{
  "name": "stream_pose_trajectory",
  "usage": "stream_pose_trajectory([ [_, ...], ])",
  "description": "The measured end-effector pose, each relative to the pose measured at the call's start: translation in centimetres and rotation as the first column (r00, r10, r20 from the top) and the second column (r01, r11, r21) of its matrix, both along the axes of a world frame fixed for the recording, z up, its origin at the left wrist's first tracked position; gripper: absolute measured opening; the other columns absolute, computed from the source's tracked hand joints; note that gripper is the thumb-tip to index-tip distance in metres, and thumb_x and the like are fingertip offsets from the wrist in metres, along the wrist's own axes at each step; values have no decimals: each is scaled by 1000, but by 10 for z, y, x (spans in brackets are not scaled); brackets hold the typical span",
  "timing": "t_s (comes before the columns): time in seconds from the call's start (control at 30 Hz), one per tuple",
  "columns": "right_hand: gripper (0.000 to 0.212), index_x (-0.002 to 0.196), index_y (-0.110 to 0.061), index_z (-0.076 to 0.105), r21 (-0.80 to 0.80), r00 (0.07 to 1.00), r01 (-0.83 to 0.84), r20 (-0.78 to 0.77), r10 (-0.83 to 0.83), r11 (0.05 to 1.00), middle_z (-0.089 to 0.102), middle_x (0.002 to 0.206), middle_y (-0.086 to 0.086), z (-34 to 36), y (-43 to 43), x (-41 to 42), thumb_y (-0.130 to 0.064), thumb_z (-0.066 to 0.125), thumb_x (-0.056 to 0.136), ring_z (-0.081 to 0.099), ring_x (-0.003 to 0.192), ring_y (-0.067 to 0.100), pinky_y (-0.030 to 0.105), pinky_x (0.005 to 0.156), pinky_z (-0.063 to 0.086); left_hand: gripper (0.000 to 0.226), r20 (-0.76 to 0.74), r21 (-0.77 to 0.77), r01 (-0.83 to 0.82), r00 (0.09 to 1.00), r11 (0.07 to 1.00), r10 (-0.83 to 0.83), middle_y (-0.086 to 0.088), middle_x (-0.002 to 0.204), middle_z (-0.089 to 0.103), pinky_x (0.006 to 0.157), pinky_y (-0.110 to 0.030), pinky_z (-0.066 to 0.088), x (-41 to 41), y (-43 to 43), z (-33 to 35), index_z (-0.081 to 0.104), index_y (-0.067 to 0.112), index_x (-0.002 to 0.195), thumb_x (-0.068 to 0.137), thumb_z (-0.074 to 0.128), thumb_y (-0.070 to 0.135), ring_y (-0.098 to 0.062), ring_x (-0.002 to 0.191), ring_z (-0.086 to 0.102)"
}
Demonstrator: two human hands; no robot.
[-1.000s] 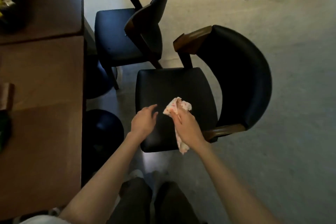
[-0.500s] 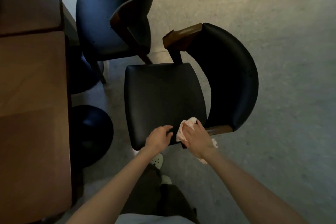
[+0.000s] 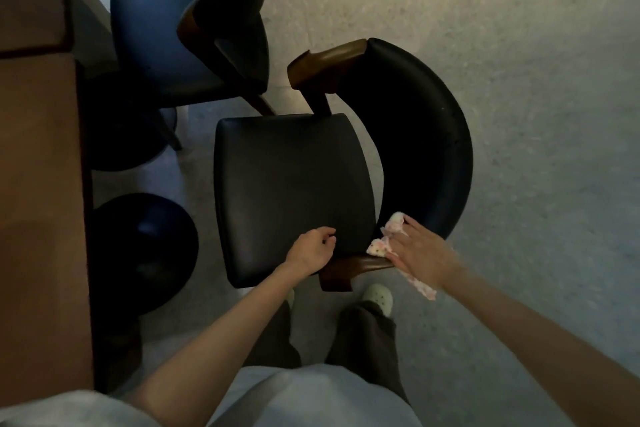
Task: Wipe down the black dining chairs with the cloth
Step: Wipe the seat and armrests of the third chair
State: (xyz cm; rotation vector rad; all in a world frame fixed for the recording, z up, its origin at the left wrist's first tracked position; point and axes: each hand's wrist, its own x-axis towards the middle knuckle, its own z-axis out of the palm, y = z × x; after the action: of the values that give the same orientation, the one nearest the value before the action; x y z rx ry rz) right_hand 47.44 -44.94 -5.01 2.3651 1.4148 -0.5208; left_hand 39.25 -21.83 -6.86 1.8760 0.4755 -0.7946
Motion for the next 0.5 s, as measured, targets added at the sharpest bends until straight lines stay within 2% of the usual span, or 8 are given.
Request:
stream_pose_trajectory([
  [0.07,46,108,-16,72,76,996,-90,9,90,993,71,113,5,0,-8,11,-41,36,95,66,107,23,43,113,32,42,-7,-28,7,1000,1000,-7,-6,136,54,90,-30,48,11,-18,3,40,18,145,103,38,27,-15,103,59],
  [0.17,30,96,-16,75,216,985,-169,-5,174,962,74,100,2,-1,-10,21,-41,65,83,69,98,20,45,106,40,43,-6,-16,-9,1000,1000,9,-6,135,55,94,-33,48,26,-44,4,40,20,145,103,38,28,-20,112,58],
  [0.23,30,90,-17,76,280,983,-159,-46,179,947,74,93,0,-1,-12,27,-41,79,71,69,94,17,45,104,43,42,-6,37,-41,999,998,41,-6,136,54,97,-33,46,36,-59,2,41,19,144,103,38,26,-20,116,56],
  [0.33,35,87,-16,75,311,974,-169,-93,207,935,74,87,0,-4,-22,39,-38,86,62,70,91,16,44,105,42,41,-26,108,-161,986,981,165,-7,134,55,90,-28,44,44,-83,2,41,18,144,104,36,21,-18,109,58],
  [0.37,36,89,-13,75,305,967,-187,-110,230,934,74,89,2,-2,-25,46,-35,86,63,70,92,18,44,108,37,41,-36,122,-208,976,970,214,-7,134,56,85,-25,44,46,-92,4,41,17,144,104,35,19,-15,102,58],
  [0.43,35,104,-4,71,304,955,-174,-180,235,937,71,103,13,3,-32,67,-22,79,75,65,107,26,41,115,14,41,-50,133,-298,950,945,307,-8,133,56,73,-19,42,48,-111,9,39,16,144,104,34,18,-5,87,53],
  [0.5,38,126,3,57,267,955,-137,-221,199,954,57,131,21,9,-42,103,-12,60,91,44,133,33,28,112,-6,41,-55,135,-386,917,912,396,-7,132,55,64,-14,40,48,-129,15,38,16,145,104,34,17,-2,81,51],
])
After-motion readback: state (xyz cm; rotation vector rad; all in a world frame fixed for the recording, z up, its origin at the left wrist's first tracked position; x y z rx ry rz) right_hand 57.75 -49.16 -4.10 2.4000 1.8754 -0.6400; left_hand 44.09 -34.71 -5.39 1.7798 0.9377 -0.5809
